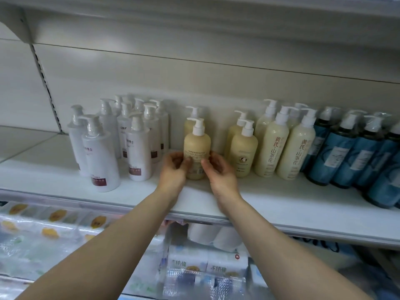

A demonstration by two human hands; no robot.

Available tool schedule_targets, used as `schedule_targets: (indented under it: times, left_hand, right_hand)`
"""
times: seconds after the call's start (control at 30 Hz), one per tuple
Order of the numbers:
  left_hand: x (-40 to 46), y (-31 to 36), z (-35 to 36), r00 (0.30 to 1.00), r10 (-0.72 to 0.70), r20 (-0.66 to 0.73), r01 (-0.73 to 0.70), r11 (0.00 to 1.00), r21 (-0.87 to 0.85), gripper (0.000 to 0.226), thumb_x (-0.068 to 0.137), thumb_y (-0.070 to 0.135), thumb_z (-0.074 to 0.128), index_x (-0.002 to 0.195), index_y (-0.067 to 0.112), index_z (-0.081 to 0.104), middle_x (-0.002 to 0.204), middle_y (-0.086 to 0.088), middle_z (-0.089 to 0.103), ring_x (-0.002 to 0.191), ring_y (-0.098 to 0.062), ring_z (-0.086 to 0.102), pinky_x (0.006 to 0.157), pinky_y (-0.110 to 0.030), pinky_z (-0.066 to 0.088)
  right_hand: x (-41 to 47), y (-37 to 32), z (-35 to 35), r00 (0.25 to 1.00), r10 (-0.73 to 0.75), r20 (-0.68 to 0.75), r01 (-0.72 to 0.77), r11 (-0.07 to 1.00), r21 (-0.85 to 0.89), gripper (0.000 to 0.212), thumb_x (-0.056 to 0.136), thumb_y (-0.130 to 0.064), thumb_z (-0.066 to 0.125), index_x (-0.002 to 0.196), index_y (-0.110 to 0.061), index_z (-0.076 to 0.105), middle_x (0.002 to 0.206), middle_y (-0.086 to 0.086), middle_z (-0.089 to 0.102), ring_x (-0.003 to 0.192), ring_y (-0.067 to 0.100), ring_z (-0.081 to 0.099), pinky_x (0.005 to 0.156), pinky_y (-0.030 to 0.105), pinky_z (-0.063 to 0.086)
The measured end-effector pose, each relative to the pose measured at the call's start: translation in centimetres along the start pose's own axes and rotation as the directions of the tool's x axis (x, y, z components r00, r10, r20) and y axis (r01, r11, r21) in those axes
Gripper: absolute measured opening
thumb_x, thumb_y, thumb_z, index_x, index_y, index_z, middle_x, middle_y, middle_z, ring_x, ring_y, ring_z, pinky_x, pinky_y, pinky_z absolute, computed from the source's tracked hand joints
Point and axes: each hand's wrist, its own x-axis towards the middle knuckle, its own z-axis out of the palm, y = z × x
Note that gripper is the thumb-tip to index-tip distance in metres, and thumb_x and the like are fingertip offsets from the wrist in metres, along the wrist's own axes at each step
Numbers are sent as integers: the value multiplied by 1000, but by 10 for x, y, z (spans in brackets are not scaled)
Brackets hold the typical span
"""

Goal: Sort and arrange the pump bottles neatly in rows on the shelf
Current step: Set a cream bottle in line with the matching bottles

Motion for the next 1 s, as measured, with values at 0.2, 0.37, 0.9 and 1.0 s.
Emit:
schedule_targets:
  times: [0.2, 0.37, 0.9, 1.0]
  left_hand:
    - [1, 0, -5, 998, 30, 60, -29, 1000, -8, 31, 104, 24, 47, 134, 18, 55, 123, -3, 64, 113, -15, 62, 98, -32, 50]
    - [1, -1, -5, 997, 56, 60, -58, 998, 25, 42, 92, 34, 47, 130, 23, 61, 132, -4, 59, 118, -19, 59, 103, -39, 48]
    - [10, -9, -6, 1000, -12, 20, 14, 988, -152, 30, 103, 2, 38, 124, 16, 56, 101, -5, 64, 95, -16, 58, 88, -27, 47]
    - [6, -10, -4, 997, 52, 64, -49, 998, -48, 35, 101, 0, 43, 130, 11, 59, 93, 5, 62, 86, -3, 56, 81, -14, 44]
  right_hand:
    - [-2, 0, -3, 1000, -13, 0, 13, 1000, 26, 58, 86, -17, 79, 139, -16, 53, 110, -1, 70, 102, 6, 65, 87, 18, 52]
    - [-3, 2, -1, 998, 3, 67, -4, 1000, 9, 71, 70, -41, 87, 130, -20, 55, 129, -1, 66, 122, 8, 60, 103, 28, 49]
    - [2, 8, -4, 997, -22, -80, 20, 1000, -23, 48, 94, -13, 69, 139, -11, 51, 114, 3, 68, 98, 8, 64, 84, 9, 49]
    - [3, 9, -5, 995, -33, -99, 33, 999, -2, 27, 99, -11, 61, 126, -15, 59, 115, 2, 68, 102, 7, 62, 90, 11, 47]
